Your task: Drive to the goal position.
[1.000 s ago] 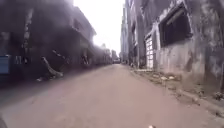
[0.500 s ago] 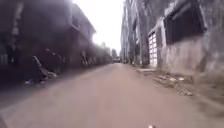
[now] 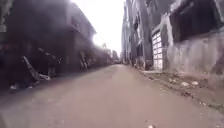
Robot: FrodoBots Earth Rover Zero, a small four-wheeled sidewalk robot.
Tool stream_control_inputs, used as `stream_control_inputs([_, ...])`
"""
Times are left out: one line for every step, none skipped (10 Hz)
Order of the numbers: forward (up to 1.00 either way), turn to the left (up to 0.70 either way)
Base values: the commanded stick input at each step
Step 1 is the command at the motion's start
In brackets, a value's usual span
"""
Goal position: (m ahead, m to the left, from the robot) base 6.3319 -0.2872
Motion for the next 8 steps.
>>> stream_control_inputs([1.00, 0.00])
stream_control_inputs([1.00, 0.00])
stream_control_inputs([1.00, 0.00])
stream_control_inputs([1.00, 0.00])
stream_control_inputs([1.00, 0.00])
stream_control_inputs([1.00, 0.00])
stream_control_inputs([1.00, 0.00])
stream_control_inputs([1.00, 0.00])
